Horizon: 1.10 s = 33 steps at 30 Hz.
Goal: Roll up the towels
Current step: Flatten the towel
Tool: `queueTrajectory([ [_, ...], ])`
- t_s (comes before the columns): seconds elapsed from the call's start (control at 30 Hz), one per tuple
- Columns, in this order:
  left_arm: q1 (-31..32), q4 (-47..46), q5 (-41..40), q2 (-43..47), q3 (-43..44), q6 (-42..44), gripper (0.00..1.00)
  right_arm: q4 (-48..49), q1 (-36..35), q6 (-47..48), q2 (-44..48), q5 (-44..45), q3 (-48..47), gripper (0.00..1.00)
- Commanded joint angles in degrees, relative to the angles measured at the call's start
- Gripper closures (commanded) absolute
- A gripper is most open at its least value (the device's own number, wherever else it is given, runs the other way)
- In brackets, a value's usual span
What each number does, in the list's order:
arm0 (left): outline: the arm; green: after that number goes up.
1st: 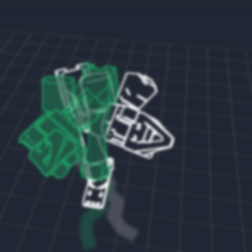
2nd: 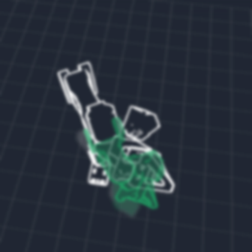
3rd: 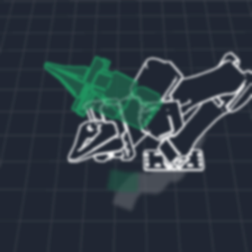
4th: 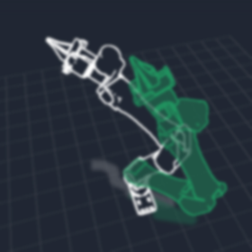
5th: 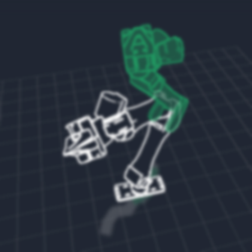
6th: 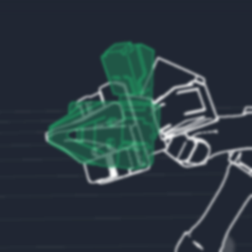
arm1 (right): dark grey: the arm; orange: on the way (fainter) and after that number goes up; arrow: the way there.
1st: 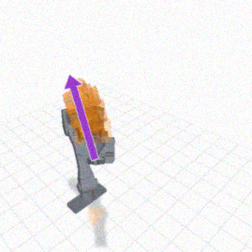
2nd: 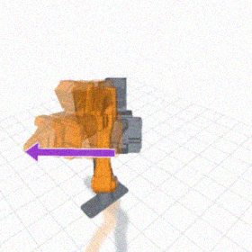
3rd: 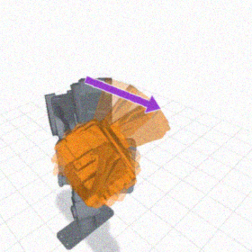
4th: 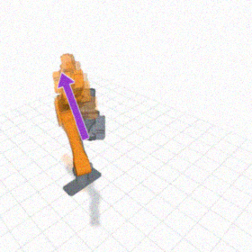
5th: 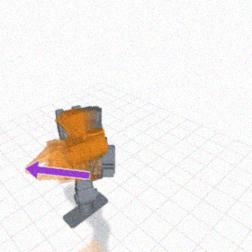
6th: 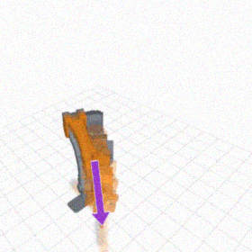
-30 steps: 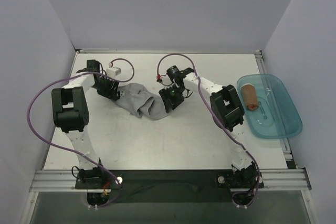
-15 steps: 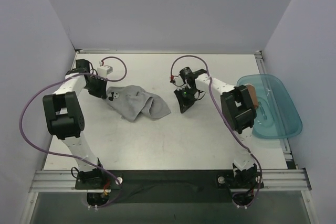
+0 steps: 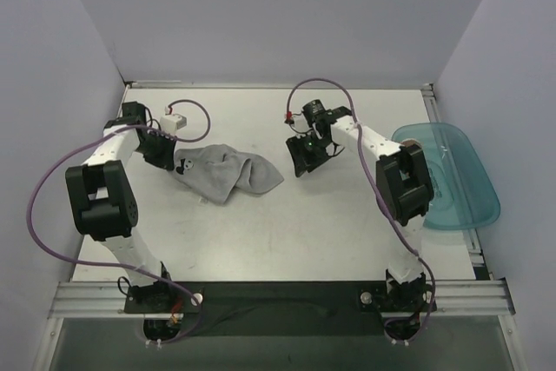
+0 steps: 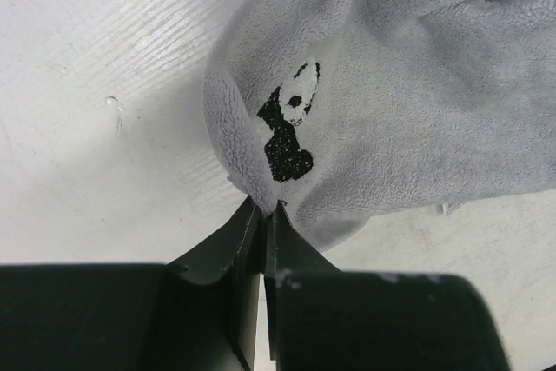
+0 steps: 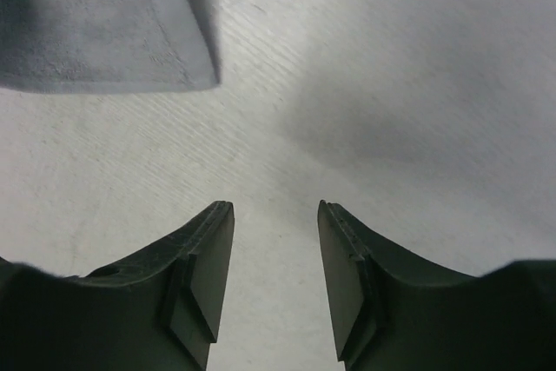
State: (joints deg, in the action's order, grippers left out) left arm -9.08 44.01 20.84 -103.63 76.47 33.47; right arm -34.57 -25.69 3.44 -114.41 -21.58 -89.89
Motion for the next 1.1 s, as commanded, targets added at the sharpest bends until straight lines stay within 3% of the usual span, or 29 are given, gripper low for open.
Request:
queueTrajectory([
  [0.0, -0.06, 1.52, 2.01, 0.54, 2.37, 0.89, 0.92, -0.24, -2.69, -1.86, -3.88, -0.92, -4.32, 0.55],
  [0.13, -0.15, 1.61, 2.10, 0.10, 1.67, 1.51, 0.92, 0.55, -4.45, -2.92, -8.36, -1.01, -8.10, 0.43],
  [0.63, -0.32, 1.52, 2.89, -2.36, 3.33, -0.07, 0.93, 0.91, -9.37, -5.55, -18.74, 2.25, -16.55, 0.44],
  [0.77, -0.59, 1.61, 2.80, -3.15, 4.83, -1.65, 0.94, 0.82, -9.73, -5.82, -19.54, 1.46, -15.59, 0.60],
  [0.8, -0.67, 1.52, 2.63, -3.33, 5.18, -2.27, 0.97, 0.90, -9.90, -5.38, -19.10, 1.46, -14.89, 0.79],
  [0.87, -0.68, 1.61, 2.36, -4.03, 6.15, -4.19, 1.00, 0.99, -10.17, -4.24, -17.87, 2.50, -11.82, 1.00],
  [1.07, -0.94, 1.52, 1.75, -2.98, 7.55, -5.09, 1.00, 1.17, -7.45, 0.07, -9.18, 7.60, -5.48, 1.00],
])
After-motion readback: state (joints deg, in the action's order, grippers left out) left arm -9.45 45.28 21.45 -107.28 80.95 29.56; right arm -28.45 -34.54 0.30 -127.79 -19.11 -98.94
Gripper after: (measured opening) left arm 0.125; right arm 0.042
